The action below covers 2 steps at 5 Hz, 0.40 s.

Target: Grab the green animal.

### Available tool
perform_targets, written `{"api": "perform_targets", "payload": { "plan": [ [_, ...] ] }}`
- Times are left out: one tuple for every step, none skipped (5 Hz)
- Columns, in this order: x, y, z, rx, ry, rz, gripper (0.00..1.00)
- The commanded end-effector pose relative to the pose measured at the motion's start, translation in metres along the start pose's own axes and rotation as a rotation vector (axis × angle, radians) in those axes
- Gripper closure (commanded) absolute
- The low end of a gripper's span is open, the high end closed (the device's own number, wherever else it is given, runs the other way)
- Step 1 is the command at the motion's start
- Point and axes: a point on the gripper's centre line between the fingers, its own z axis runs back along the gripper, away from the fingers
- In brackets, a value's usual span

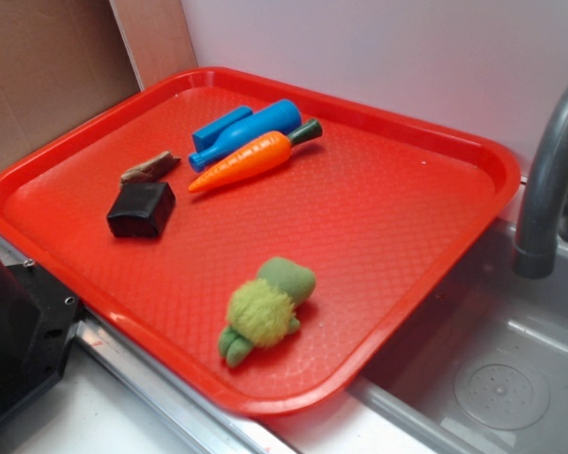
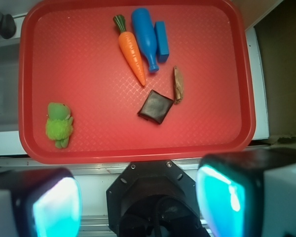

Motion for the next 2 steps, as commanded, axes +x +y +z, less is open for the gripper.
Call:
{"api": "perform_targets", "payload": {
  "plan": [
    [0.000, 0.000, 0.000, 0.000, 0.000, 0.000, 0.00],
    [0.019, -0.032, -0.053, 0.045, 0.029, 0.023, 0.00]
  ]
}}
